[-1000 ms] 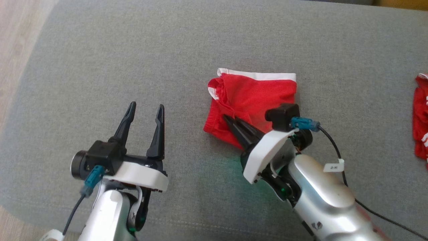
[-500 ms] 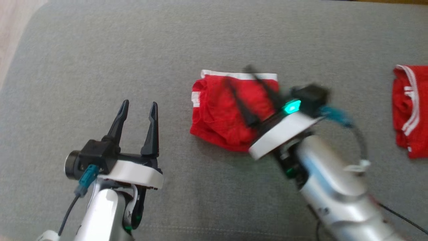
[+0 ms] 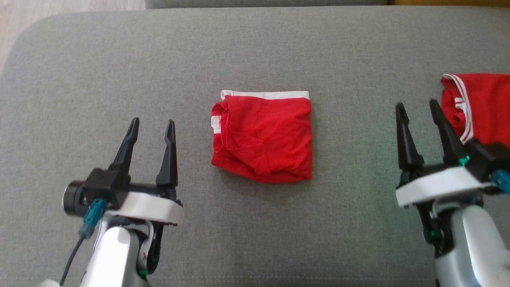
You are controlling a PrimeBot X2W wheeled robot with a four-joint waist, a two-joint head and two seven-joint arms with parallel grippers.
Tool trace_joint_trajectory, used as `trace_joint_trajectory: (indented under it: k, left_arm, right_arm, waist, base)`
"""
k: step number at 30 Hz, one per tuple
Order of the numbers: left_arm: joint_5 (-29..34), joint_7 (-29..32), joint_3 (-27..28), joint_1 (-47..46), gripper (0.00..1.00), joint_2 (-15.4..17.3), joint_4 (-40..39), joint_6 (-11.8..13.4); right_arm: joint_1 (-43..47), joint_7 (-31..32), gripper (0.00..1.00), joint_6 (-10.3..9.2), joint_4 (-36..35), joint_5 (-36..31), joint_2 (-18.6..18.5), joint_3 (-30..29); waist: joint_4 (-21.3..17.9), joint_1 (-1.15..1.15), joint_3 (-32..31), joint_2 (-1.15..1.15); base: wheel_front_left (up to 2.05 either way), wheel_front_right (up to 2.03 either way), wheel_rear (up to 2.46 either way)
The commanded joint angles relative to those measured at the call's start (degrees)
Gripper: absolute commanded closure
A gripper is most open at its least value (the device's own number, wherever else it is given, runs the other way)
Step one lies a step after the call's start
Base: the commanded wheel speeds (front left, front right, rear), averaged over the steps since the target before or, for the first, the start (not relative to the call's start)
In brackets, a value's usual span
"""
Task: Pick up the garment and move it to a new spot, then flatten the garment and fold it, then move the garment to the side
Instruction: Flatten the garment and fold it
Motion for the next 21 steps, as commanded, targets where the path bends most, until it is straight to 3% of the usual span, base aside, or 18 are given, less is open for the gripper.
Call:
trace_joint_trajectory:
  k: [1, 21]
  left_arm:
    - [0.6, -0.7, 2.3, -0.2, 0.00, 1.1, -2.1, 0.2]
    - [1.0, -0.7, 1.6, 0.4, 0.00, 1.2, -1.6, -0.2]
  right_arm:
    - [0.8, 0.9, 0.00, -0.05, -3.4, -1.1, 0.4, 0.5]
    - [6.4, 4.3, 0.00, -0.05, -9.2, -2.7, 1.4, -2.3]
  waist:
    - [-0.1, 0.00, -0.2, 0.00]
    - [0.7, 0.00, -0.7, 0.00]
  base:
    - [0.00, 0.00, 0.00]
    - [0.00, 0.00, 0.00]
